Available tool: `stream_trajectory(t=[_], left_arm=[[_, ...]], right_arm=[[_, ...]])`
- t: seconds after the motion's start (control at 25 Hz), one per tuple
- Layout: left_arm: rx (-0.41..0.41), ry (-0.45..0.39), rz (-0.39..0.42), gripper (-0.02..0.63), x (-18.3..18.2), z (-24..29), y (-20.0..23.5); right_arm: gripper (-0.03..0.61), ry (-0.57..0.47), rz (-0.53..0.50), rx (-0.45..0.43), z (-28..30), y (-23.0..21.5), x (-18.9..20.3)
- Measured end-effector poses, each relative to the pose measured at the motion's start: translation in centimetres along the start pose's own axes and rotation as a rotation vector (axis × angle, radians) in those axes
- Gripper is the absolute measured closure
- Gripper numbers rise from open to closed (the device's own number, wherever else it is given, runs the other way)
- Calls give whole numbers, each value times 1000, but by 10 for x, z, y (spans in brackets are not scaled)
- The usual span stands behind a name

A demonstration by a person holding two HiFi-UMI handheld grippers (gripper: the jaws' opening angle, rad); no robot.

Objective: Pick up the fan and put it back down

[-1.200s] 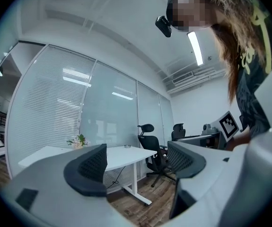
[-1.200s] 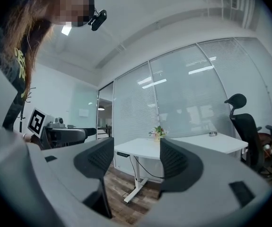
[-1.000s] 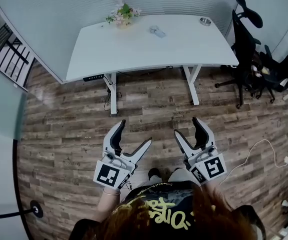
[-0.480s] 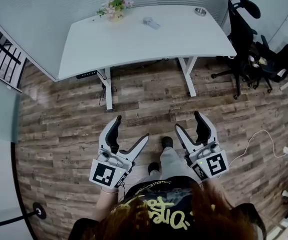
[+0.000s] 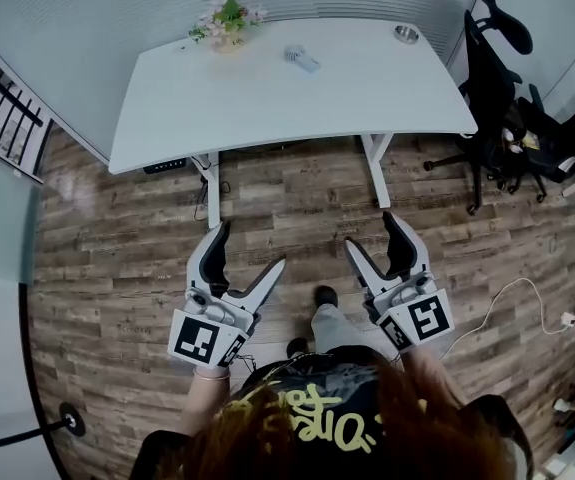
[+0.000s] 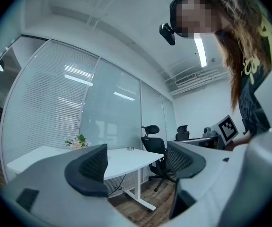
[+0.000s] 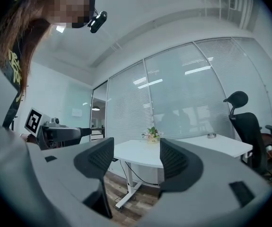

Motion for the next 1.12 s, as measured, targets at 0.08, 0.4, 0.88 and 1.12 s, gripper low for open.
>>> stream_trajectory(t=[0.08,0.4,0.88,1.12], left_arm=[[3,-2,-4,222,0,21,3],[-1,-30,-2,222,-15,97,21],[-75,-53,-30,231,-13,141,39],[-64,-26,-53,232,-18,145,60]], right_arm=[[291,31,-2,-3,10,-18,5],[291,1,39,-23,62,-86,12],[291,-17,65,-97,105,-133,25],[291,10,74,-100,125,-124,29]])
Point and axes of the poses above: the fingertips, and each gripper's own axes: z forward along the fingers, y to its left, x out of its underside, the point moved 7 cm from there along -z, backward along the fingers, and after that the axes turned 13 degrees about -z, right-handed, at the moved point
